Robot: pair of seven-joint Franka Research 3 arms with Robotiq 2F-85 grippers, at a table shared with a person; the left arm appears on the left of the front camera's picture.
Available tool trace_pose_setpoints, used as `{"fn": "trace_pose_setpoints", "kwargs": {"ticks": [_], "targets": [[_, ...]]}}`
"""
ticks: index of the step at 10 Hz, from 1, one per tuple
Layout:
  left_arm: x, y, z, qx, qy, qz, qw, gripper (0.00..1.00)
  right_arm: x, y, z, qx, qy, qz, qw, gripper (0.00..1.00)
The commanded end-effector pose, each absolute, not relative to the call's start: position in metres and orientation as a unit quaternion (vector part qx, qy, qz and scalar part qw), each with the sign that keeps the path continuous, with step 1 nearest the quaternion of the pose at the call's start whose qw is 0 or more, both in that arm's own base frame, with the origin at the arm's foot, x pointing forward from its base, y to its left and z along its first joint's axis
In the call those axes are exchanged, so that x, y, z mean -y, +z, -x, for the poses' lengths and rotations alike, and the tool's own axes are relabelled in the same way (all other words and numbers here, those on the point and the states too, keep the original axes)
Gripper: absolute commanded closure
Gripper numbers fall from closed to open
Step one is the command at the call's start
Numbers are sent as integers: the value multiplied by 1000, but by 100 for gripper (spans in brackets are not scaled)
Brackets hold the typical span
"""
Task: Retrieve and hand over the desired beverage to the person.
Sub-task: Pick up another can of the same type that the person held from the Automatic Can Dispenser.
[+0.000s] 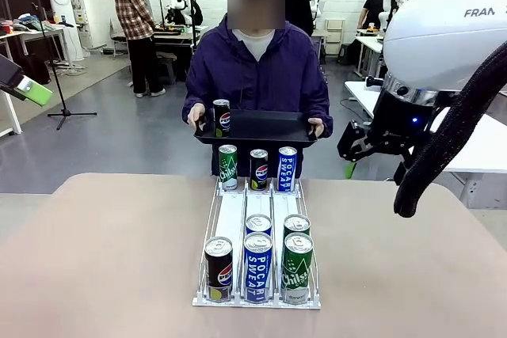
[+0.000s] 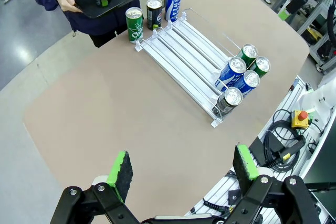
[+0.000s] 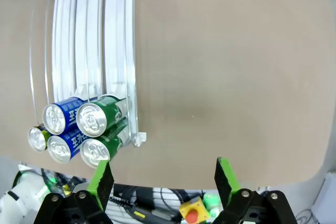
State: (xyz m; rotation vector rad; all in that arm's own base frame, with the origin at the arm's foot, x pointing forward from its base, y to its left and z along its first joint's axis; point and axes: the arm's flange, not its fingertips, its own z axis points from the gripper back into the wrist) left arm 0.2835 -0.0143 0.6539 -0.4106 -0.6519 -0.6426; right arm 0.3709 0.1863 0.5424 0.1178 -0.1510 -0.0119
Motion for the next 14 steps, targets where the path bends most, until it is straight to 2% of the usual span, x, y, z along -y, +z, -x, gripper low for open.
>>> {"fn": "trace_pose_setpoints", "kwargs": {"ticks": [1, 7, 9, 12, 14], "targets": [[15, 654, -284, 309, -308, 197, 878, 0, -182, 544, -370, 78, -10, -57, 995, 0], [15, 654, -284, 309, -308, 197, 878, 0, -183, 545, -371, 77, -9, -63, 995, 0], [15, 654, -284, 309, -308, 197, 878, 0, -229, 542, -371, 47, -21, -29, 998, 0], [15, 654, -284, 309, -308, 197, 878, 0, -292, 518, -376, -11, -37, -38, 999, 0], [15, 654, -284, 309, -308, 197, 878, 0, -325, 494, -375, -13, -47, 2, 999, 0]]}}
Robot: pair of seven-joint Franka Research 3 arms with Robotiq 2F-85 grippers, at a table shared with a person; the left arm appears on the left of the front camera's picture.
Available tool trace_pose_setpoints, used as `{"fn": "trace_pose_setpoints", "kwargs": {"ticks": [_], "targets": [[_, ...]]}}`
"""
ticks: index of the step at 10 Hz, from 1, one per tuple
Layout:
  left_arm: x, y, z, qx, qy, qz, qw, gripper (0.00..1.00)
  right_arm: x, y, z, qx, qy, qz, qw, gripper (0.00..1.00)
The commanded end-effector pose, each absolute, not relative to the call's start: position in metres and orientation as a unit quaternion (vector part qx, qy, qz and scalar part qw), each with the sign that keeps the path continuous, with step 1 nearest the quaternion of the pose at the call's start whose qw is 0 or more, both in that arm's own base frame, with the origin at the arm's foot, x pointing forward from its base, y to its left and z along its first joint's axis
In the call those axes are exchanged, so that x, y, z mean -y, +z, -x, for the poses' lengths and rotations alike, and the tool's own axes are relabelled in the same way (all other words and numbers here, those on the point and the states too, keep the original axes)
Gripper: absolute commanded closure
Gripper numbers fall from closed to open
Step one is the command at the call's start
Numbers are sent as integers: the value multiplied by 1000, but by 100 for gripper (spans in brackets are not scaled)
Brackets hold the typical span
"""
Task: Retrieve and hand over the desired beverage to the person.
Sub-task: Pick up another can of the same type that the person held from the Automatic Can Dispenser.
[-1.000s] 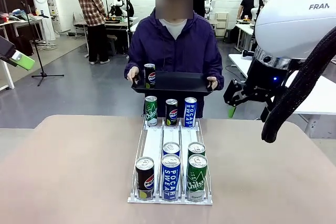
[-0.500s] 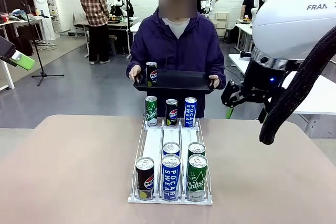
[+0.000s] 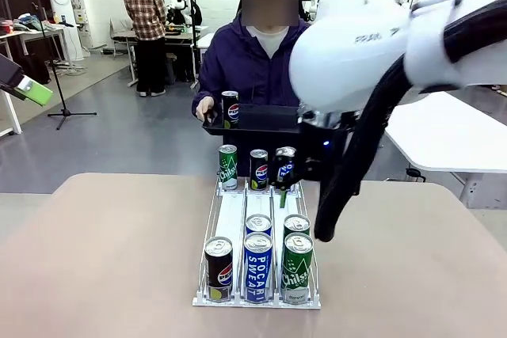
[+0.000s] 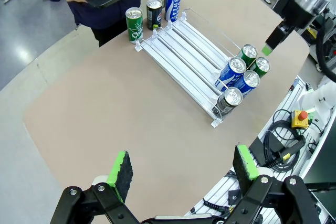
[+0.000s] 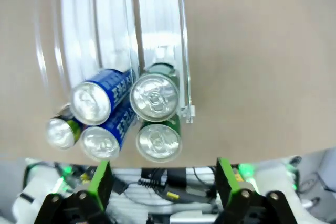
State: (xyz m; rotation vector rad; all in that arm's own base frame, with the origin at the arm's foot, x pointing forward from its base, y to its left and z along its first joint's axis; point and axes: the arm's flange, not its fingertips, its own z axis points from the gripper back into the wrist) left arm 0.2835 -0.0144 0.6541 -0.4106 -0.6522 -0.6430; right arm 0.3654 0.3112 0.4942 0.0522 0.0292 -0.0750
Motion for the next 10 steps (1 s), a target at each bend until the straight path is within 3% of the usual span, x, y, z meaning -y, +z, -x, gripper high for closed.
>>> {"fn": "trace_pose_setpoints", "kwargs": {"ticks": [1, 5, 10], "targets": [[15, 654, -284, 309, -308, 197, 878, 0, -329, 484, -376, -9, -37, 6, 999, 0], [15, 654, -284, 309, -308, 197, 878, 0, -334, 467, -374, -7, -80, 13, 997, 0], [15, 654, -284, 309, -308, 197, 878, 0, -328, 465, -375, -10, -51, 15, 999, 0]]}}
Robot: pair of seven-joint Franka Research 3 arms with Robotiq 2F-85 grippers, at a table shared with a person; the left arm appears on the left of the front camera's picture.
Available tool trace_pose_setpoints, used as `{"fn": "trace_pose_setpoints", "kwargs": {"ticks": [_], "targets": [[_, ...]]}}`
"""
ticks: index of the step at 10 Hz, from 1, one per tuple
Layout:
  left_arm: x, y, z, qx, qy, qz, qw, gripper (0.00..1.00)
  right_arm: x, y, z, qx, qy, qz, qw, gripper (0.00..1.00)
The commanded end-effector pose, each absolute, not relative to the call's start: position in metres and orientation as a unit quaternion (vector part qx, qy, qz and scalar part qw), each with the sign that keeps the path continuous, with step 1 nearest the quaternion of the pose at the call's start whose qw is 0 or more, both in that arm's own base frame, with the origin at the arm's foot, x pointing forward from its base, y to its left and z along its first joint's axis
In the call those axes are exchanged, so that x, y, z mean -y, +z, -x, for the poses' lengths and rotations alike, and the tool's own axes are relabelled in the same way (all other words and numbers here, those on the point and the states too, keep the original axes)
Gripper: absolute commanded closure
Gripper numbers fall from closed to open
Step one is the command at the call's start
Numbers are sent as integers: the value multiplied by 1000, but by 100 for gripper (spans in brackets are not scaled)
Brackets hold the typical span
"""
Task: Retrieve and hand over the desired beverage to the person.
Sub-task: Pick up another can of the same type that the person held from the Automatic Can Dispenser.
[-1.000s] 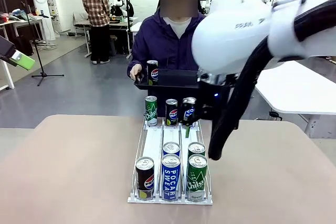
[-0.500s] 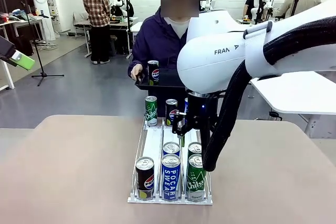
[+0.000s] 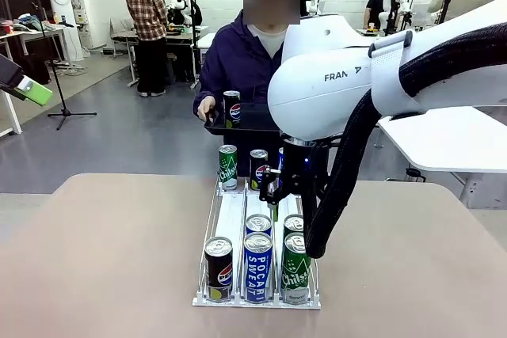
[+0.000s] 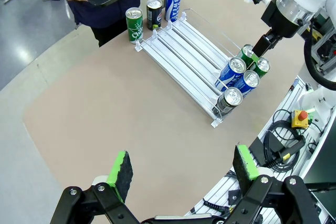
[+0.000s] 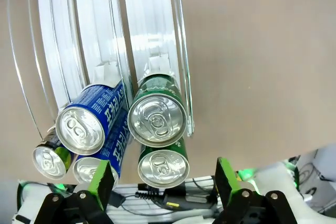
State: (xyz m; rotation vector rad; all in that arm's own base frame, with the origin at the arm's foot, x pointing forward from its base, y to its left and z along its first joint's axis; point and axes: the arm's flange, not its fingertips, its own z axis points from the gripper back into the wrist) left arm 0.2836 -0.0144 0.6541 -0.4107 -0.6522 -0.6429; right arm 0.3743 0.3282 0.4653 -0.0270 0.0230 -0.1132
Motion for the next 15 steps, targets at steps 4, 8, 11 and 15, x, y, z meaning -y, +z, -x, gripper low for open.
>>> {"fn": "trace_pose_setpoints", "kwargs": {"ticks": [4, 8, 11, 15], "targets": [[15, 654, -284, 309, -308, 197, 878, 0, -321, 457, -351, 49, -36, 13, 998, 0], [15, 654, -284, 309, -308, 197, 878, 0, -307, 442, -335, 60, -47, -12, 997, 0], [15, 654, -284, 309, -308, 197, 878, 0, -309, 430, -330, 46, -36, -4, 998, 0], [15, 654, -284, 309, -308, 197, 878, 0, -315, 429, -332, 43, -28, -10, 999, 0]]}}
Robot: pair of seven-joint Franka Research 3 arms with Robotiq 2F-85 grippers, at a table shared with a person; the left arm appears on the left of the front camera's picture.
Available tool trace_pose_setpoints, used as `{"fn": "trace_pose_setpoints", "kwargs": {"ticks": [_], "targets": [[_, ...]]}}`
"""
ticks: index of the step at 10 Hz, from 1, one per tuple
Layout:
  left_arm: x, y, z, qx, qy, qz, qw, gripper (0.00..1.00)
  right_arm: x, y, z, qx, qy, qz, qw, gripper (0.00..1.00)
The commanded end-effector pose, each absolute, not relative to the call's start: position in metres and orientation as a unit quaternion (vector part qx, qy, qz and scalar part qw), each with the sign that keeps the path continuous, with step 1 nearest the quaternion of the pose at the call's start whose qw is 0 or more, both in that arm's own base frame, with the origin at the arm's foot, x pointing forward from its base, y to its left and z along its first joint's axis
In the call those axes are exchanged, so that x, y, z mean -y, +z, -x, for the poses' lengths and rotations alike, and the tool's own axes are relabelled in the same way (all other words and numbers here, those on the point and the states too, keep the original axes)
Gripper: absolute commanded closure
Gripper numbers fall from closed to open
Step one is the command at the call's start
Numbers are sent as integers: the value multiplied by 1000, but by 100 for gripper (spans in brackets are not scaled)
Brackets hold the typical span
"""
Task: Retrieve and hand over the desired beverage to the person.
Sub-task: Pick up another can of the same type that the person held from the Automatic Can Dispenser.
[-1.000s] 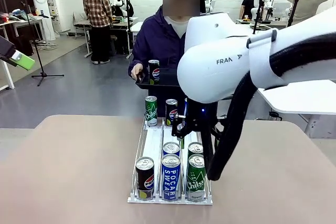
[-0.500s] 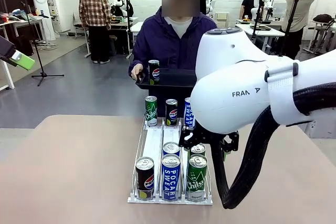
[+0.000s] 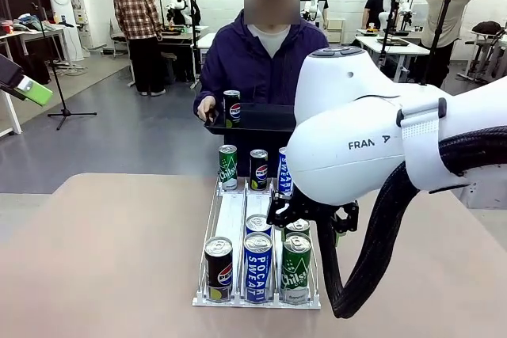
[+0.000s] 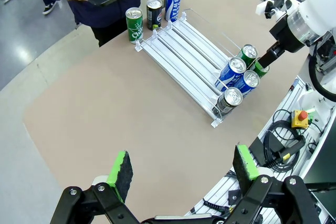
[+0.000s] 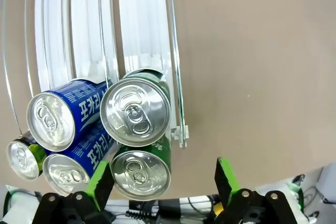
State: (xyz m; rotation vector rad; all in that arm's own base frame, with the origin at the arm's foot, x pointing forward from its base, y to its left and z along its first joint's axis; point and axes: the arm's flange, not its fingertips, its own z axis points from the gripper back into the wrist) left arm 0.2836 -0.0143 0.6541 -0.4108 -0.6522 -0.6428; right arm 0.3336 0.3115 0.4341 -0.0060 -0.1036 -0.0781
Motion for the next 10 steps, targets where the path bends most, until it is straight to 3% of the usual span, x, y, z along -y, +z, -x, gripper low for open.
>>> {"fn": "trace_pose_setpoints", "kwargs": {"ticks": [1, 10], "targets": [[15, 654, -284, 309, -308, 197, 878, 0, -317, 433, -328, 52, -24, -11, 998, 0], [15, 654, -284, 309, -308, 197, 878, 0, -322, 429, -331, 47, -19, -3, 999, 0]]}}
